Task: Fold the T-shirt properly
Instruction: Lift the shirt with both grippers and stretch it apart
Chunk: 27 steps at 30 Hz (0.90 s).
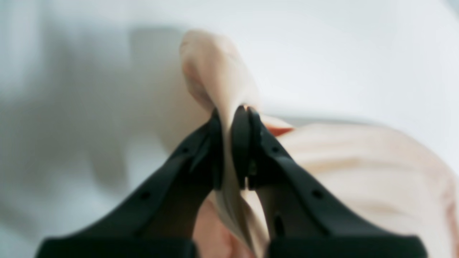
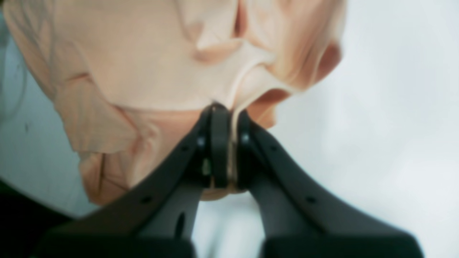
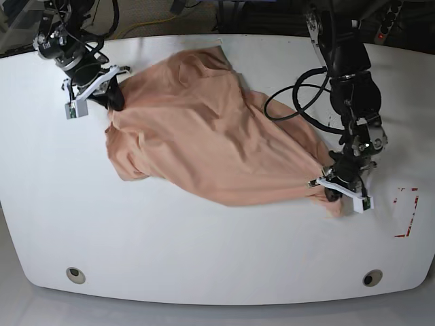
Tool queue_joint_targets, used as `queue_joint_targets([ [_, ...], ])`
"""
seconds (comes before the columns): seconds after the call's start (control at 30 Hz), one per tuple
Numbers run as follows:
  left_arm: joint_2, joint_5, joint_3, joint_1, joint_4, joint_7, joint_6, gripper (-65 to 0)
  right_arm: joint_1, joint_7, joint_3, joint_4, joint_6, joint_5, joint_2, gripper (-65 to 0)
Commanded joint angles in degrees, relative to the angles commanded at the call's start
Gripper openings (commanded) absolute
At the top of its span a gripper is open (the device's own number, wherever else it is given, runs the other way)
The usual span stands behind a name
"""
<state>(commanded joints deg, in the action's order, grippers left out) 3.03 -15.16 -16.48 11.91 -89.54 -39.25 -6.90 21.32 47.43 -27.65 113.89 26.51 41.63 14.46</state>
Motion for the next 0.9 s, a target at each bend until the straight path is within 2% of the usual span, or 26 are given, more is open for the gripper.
queue_joint_targets([
  [0.17, 3.52, 0.44, -0.18, 0.18, -9.32, -3.69, 0.0, -64.9, -8.0, 0.09, 0.62, -0.62, 0.0, 0.0, 2.99, -64.5],
  [0.37, 11.25, 0.18, 0.0, 2.29, -16.97, -5.8, -0.09, -64.7, -20.84, 0.09, 6.07, -8.26, 0.0, 0.26, 9.49, -64.8],
  [0.47, 14.51, 0.09, -0.26, 5.89, -18.9, -8.7, -0.09, -64.7, -28.84, 0.09, 8.88, -13.27, 0.0, 0.26, 12.13, -64.8],
  [0.67, 18.9, 0.35, -0.26, 13.01, -19.78, -9.58, -0.09, -64.7, -43.34, 0.26, 15.65, -21.1, 0.0, 0.26, 15.74, -64.8],
  [0.8, 22.42, 0.18, -0.26, 20.84, -19.78, -12.22, -0.09, -64.7, -54.24, 2.29, 19.43, -26.11, 0.0, 0.26, 18.55, -64.7],
  [0.9, 24.35, 0.18, -0.18, 25.85, -19.43, -12.48, -0.09, -64.6, -61.19, 2.46, 22.33, -28.92, 0.0, 0.26, 19.96, -64.7],
])
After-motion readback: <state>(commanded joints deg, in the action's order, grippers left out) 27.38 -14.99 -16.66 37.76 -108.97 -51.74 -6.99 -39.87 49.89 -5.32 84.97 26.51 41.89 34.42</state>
